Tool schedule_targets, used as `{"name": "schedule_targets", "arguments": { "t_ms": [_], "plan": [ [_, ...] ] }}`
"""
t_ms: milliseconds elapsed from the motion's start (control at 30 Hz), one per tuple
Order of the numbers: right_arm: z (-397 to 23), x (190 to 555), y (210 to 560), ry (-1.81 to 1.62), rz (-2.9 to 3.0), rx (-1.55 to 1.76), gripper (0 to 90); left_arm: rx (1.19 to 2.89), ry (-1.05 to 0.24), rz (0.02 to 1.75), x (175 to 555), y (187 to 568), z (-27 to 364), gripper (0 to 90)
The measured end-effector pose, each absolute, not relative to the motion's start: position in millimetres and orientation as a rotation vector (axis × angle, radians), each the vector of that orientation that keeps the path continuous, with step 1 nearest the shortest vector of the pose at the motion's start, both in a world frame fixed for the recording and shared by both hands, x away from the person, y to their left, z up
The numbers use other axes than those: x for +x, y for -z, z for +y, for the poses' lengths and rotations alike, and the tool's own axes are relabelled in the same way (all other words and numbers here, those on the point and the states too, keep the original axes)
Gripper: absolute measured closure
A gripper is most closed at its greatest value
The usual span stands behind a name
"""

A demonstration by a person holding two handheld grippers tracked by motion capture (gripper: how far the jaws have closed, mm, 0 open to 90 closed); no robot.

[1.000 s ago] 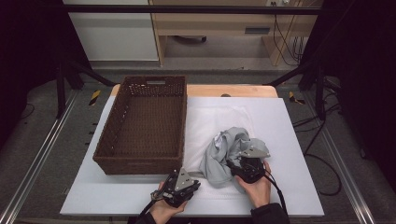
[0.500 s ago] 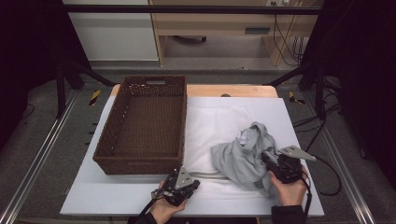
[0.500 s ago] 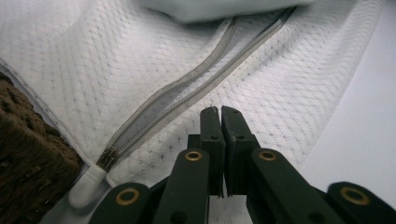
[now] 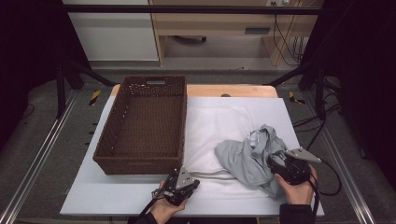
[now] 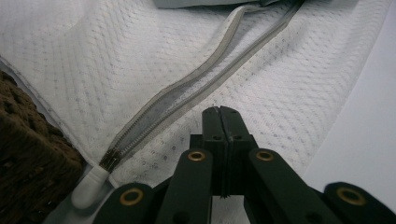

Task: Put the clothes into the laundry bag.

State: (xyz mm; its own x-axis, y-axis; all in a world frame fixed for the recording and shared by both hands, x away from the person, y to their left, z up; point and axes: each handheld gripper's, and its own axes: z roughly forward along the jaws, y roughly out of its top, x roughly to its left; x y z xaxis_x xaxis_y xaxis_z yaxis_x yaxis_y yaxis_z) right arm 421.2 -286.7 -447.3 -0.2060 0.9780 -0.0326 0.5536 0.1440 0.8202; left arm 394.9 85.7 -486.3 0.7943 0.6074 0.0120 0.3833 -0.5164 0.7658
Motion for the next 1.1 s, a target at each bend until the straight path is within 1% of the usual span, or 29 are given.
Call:
{"name": "schedule_targets", "arguments": {
  "t_ms": [133,200,233,267,333,367,433,500,533,600,633,700,733,767,800,833,867,900,933,967,1000,1033,1067,1100],
  "plan": [
    [-275.6,405.8,417.5,-1.045,1.784,1.377,28.6,2.178,-0.357,0.736,394.9,486.1,85.1,89.7],
    [-264.1,401.1,409.4,-1.111,1.806,1.335,30.0,2.18,-0.357,0.738,394.9,486.1,84.7,89.6],
    [-242.8,400.3,407.5,-1.171,1.886,1.289,31.3,2.183,-0.359,0.739,394.7,485.9,84.5,89.4],
    [-242.8,400.3,407.5,-1.171,1.886,1.289,31.3,2.184,-0.361,0.738,394.5,486.0,84.3,89.4],
    [-224.9,404.9,413.7,-1.178,1.971,1.252,31.1,2.196,-0.373,0.728,394.0,485.6,83.3,89.2],
    [-207.2,415.4,429.1,-1.158,2.048,1.24,30.6,2.201,-0.377,0.725,393.9,485.3,82.5,89.0],
    [-203.5,419.0,435.0,-1.142,2.066,1.245,30.6,2.203,-0.373,0.728,394.3,485.0,82.3,89.0],
    [-197.1,427.0,450.8,-1.085,2.087,1.276,31.0,2.203,-0.371,0.727,394.6,485.0,82.6,89.0],
    [-195.7,429.7,457.3,-1.062,2.093,1.29,32.8,2.204,-0.37,0.727,394.7,485.0,82.5,89.0],
    [-197.3,434.3,470.2,-1.025,2.084,1.319,45.2,2.208,-0.367,0.727,395.1,484.6,82.4,89.0],
    [-197.3,434.3,470.2,-1.025,2.084,1.319,45.2,2.209,-0.364,0.728,395.4,484.4,82.5,89.0],
    [-199.6,435.8,474.5,-0.989,2.075,1.328,60.1,2.208,-0.367,0.728,395.2,484.5,82.3,89.0],
    [-201.1,436.1,475.4,-0.966,2.079,1.328,66.1,2.209,-0.37,0.725,394.8,484.6,82.1,89.0],
    [-203.9,435.1,474.9,-0.93,2.07,1.334,78.2,2.209,-0.375,0.724,394.5,484.7,81.9,89.0],
    [-203.9,435.1,474.9,-0.93,2.07,1.334,78.2,2.209,-0.375,0.723,394.5,484.7,81.9,89.0],
    [-205.2,435.0,474.2,-0.926,2.073,1.334,82.0,2.21,-0.374,0.722,394.6,484.7,82.0,89.0],
    [-207.2,433.9,471.6,-0.929,2.072,1.351,83.3,2.21,-0.371,0.721,394.8,484.6,82.1,89.0],
    [-209.7,433.3,469.5,-0.938,2.071,1.353,83.7,2.211,-0.372,0.721,394.9,484.5,82.1,89.0],
    [-219.1,429.4,458.2,-0.973,2.067,1.374,84.0,2.21,-0.373,0.72,394.8,484.6,82.1,89.0],
    [-219.1,429.4,458.2,-0.973,2.067,1.374,84.0,2.21,-0.373,0.72,394.8,484.6,82.1,89.0],
    [-233.5,423.4,444.0,-1.024,2.02,1.385,84.0,2.21,-0.374,0.719,394.8,484.6,82.2,89.0],
    [-233.5,423.4,444.0,-1.024,2.02,1.385,84.0,2.209,-0.372,0.72,394.8,484.7,82.2,89.0],
    [-247.8,418.1,434.3,-1.045,1.987,1.394,83.8,2.208,-0.369,0.722,395.1,484.6,82.5,88.9],
    [-247.8,418.1,434.3,-1.045,1.987,1.394,83.8,2.208,-0.369,0.722,395.1,484.6,82.5,89.0]
  ]
}}
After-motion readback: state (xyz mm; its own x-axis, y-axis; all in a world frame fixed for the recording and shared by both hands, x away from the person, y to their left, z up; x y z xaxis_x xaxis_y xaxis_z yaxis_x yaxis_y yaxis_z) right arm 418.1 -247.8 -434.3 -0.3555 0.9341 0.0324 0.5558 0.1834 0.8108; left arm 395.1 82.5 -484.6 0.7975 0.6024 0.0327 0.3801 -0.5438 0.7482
